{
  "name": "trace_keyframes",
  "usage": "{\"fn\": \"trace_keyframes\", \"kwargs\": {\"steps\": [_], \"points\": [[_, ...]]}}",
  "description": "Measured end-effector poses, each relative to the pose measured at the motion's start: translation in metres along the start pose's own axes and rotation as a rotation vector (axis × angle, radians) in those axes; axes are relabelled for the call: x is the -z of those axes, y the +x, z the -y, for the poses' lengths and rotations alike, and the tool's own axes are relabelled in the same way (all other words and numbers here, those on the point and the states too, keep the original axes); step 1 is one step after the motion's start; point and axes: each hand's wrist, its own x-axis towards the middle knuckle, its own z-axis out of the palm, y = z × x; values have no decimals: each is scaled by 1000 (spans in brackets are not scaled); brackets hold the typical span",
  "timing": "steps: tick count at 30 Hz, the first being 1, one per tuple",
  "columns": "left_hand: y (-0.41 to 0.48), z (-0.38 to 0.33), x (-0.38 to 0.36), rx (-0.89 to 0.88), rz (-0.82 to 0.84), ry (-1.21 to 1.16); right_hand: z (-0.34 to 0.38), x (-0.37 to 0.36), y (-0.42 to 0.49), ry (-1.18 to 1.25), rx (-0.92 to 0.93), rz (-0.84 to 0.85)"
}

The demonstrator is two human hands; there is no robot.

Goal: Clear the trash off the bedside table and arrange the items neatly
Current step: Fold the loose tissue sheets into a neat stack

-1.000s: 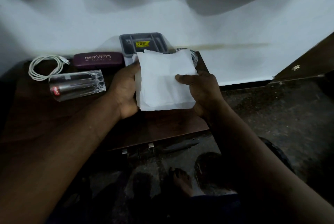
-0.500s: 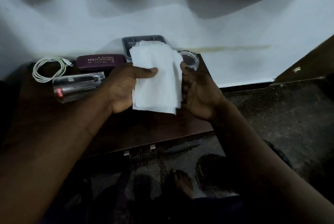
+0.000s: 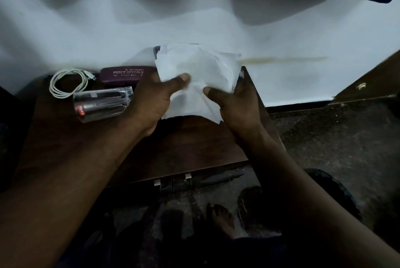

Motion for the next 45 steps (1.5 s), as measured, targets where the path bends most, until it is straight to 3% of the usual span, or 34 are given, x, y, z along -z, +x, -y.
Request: {"fn": "trace_keyframes", "kwargs": {"steps": [4,8,12,19,22,26,34,40,45], "points": [[0,14,2,37,17,60,-6,-8,-4,-93,19,-42],[1,38,5,114,0,242,-24,-15,-5,-179,-153,26],[2,45,3,20,-74,451,-29,-20,-8,-171,-193,-41],[-2,23,-6,-284,-231,502,-2,-23,-6,-104,-59,-220],[-5,25,-6,-191,-187,458,-1,-22,-4,-163,-13,-213],[-1,42,2,-18,-110,572,-21,-20,-7,-251,-129,-84],[1,37,-1,-140,-166,617,-12,-22,0,-248,-63,-196],[-4,48,3,-86,-75,730,-31,-23,-6,-260,-166,-64],[2,42,2,-143,-127,727,-26,-22,3,-268,-126,-158]]}}
